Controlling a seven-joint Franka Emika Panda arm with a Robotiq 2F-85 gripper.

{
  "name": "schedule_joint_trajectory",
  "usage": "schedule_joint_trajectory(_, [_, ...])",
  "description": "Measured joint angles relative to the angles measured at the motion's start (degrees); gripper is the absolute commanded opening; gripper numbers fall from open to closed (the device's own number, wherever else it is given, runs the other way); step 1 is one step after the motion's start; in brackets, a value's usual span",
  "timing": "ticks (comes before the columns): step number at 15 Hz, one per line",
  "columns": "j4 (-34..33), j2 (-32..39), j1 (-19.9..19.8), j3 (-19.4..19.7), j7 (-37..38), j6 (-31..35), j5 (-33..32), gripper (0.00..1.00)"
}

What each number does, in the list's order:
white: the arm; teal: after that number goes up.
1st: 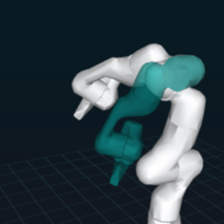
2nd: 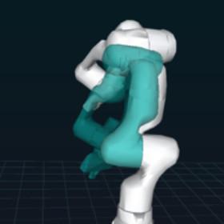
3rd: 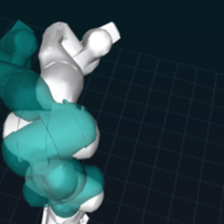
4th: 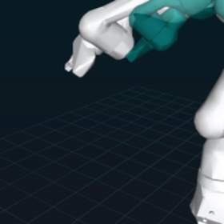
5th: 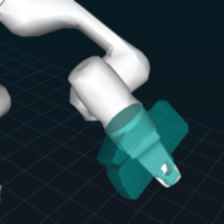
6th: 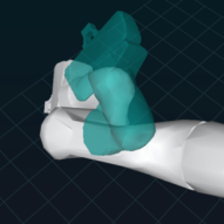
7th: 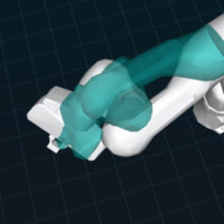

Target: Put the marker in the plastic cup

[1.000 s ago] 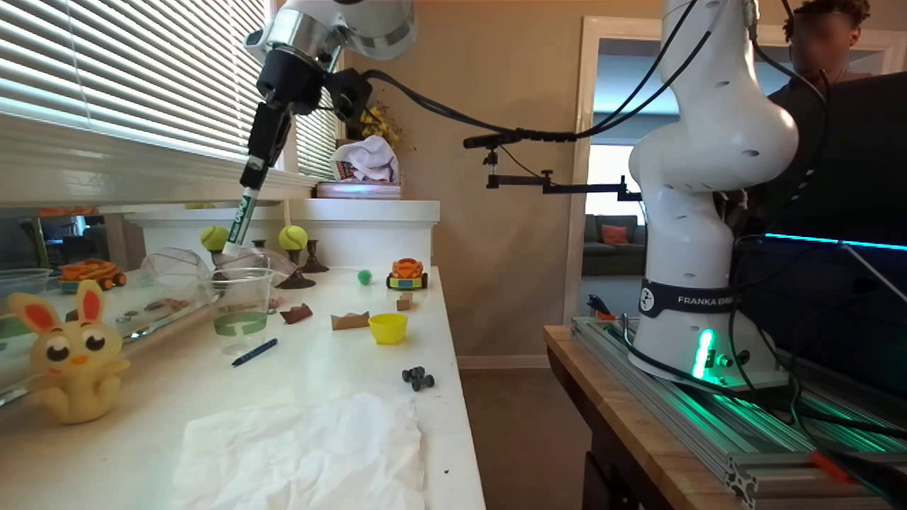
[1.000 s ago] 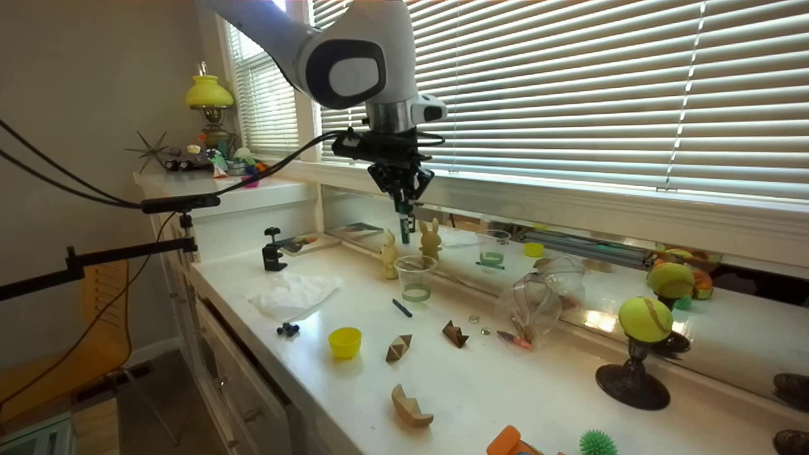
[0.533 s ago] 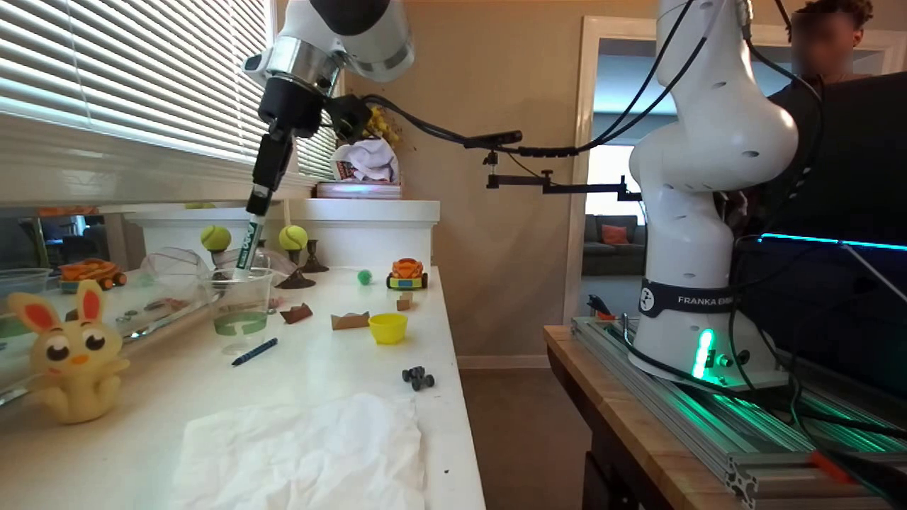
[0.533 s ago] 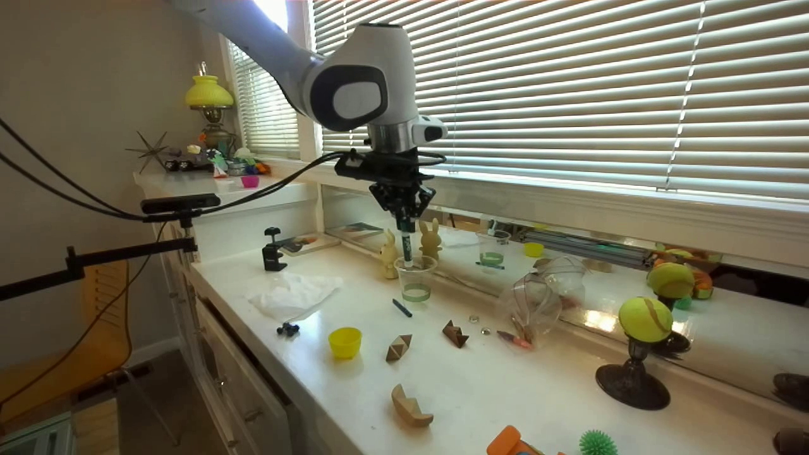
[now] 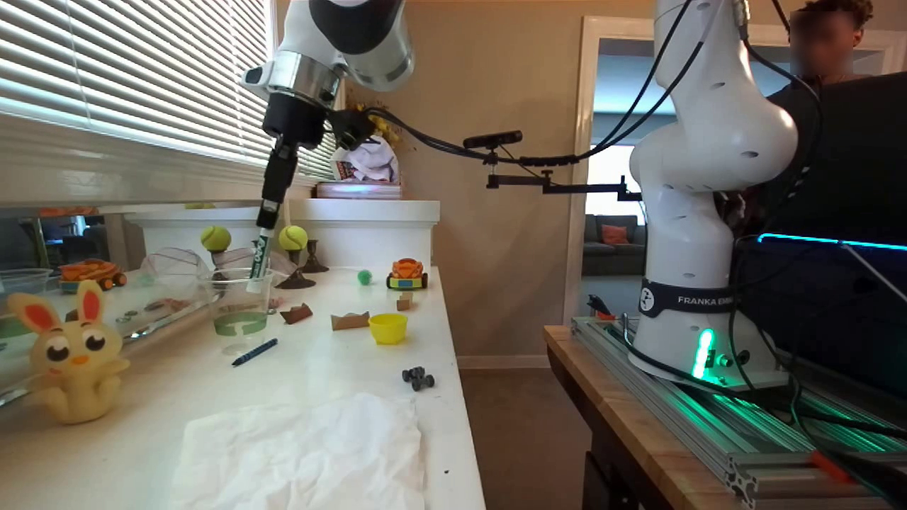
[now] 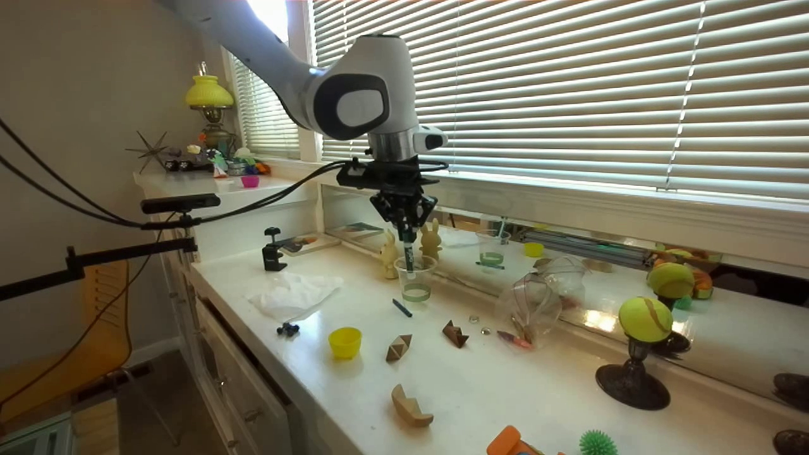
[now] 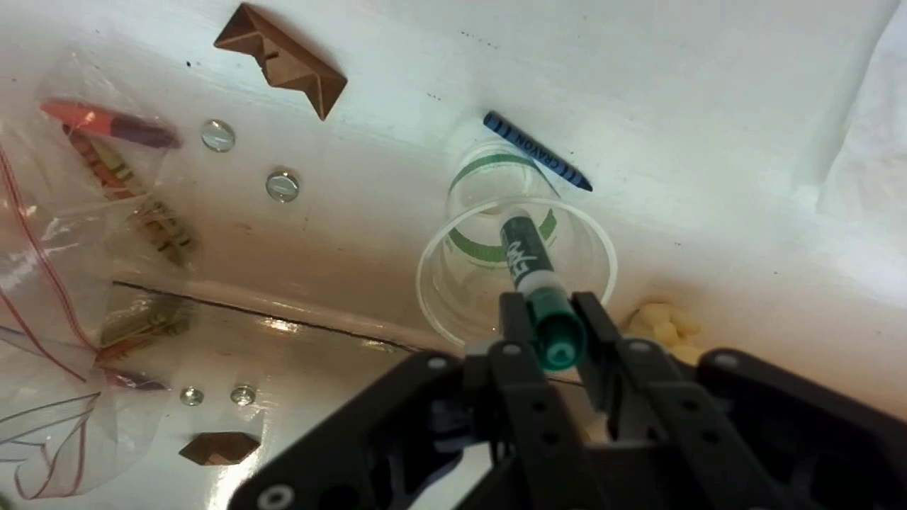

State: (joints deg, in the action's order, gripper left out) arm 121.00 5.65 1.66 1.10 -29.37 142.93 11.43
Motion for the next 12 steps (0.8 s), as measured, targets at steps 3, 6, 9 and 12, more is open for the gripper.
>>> schedule_joint_trajectory(3, [0.28, 0.13, -0.04, 0.00, 0.28, 0.37, -1.30, 0.05])
schedule_joint_trajectory(6, [0.29, 0.33, -0.05, -0.06, 0.58, 0.70, -1.85, 0.05])
schedule_joint_trajectory(9, [0.29, 0.56, -0.05, -0.19, 1.05, 1.10, -2.10, 0.45])
schedule_joint_trajectory(12, [0.29, 0.89, -0.05, -0.33, 1.93, 1.31, -2.58, 0.59])
